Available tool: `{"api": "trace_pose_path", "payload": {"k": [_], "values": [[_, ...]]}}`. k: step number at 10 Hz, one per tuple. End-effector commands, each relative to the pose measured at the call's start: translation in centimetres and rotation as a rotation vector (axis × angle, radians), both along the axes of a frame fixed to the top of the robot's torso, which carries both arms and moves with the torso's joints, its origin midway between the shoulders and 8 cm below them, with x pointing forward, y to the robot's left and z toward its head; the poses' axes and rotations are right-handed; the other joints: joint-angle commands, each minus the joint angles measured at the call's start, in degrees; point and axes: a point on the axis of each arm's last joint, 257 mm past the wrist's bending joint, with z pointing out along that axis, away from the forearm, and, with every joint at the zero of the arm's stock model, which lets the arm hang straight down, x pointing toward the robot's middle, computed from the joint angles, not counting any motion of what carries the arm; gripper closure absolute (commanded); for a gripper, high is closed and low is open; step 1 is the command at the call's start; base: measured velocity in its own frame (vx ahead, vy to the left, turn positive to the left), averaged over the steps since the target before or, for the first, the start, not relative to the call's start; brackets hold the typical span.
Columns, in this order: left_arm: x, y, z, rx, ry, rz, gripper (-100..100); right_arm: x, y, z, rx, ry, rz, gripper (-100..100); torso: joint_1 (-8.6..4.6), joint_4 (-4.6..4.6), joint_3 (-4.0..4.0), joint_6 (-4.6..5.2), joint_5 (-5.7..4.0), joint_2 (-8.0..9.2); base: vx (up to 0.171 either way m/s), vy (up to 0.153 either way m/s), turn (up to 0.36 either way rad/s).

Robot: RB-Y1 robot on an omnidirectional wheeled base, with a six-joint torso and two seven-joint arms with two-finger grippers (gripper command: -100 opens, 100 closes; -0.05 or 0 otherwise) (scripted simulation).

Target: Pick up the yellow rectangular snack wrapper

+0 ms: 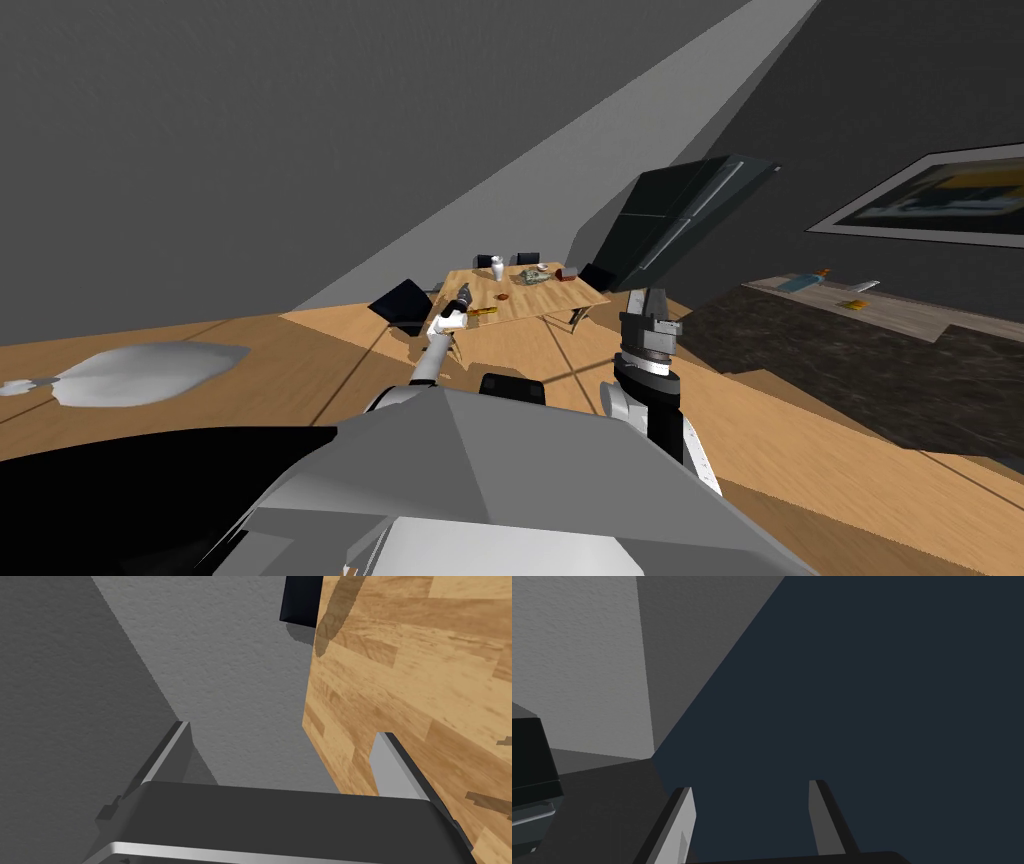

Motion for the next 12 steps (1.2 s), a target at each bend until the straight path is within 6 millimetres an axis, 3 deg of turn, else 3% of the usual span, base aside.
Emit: {"api": "trace_pose_path", "payload": {"k": [1, 2, 6, 7, 8, 9, 12], "values": [[1.0, 0.1, -0.8, -0.024, 0.047, 0.005, -100, 0.0, 0.0, 0.0, 0.0, 0.0, 0.0, 0, 0.0, 0.0, 0.0, 0.0, 0.0, 0.0, 0.04, -0.028, -0.063], [0.7, 0.1, -2.9, -0.034, 0.102, 0.008, -100, 0.0, 0.0, 0.0, 0.0, 0.0, 0.0, 0, -0.02, 0.01, -0.02, 0.02, -0.01, -0.04, 0.034, -0.028, -0.043], [1.6, 0.2, -5.6, -0.077, 0.213, 0.019, -100, 0.0, 0.0, 0.0, 0.0, 0.0, 0.0, 0, 0.03, 0.01, 0.02, 0.0, 0.0, 0.02, 0.026, -0.017, -0.037], [1.0, 0.2, -7.3, -0.085, 0.259, 0.023, -100, 0.0, 0.0, 0.0, 0.0, 0.0, 0.0, 0, 0.02, 0.0, -0.02, 0.01, 0.0, -0.05, 0.044, -0.016, -0.03], [1.7, 0.2, -7.3, -0.098, 0.281, 0.027, -100, 0.0, 0.0, 0.0, 0.0, 0.0, 0.0, 0, 0.02, -0.01, -0.02, -0.01, 0.0, -0.04, 0.051, -0.021, -0.052], [0.9, 0.2, -9.3, -0.107, 0.334, 0.032, -100, 0.0, 0.0, 0.0, 0.0, 0.0, 0.0, 0, 0.01, 0.0, -0.03, 0.01, -0.01, -0.07, 0.042, -0.017, -0.024], [0.8, 0.4, -11.6, -0.139, 0.443, 0.049, -100, 0.0, 0.0, 0.0, 0.0, 0.0, 0.0, 0, 0.04, -0.02, -0.04, -0.01, 0.01, -0.07, 0.051, -0.016, -0.033]]}}
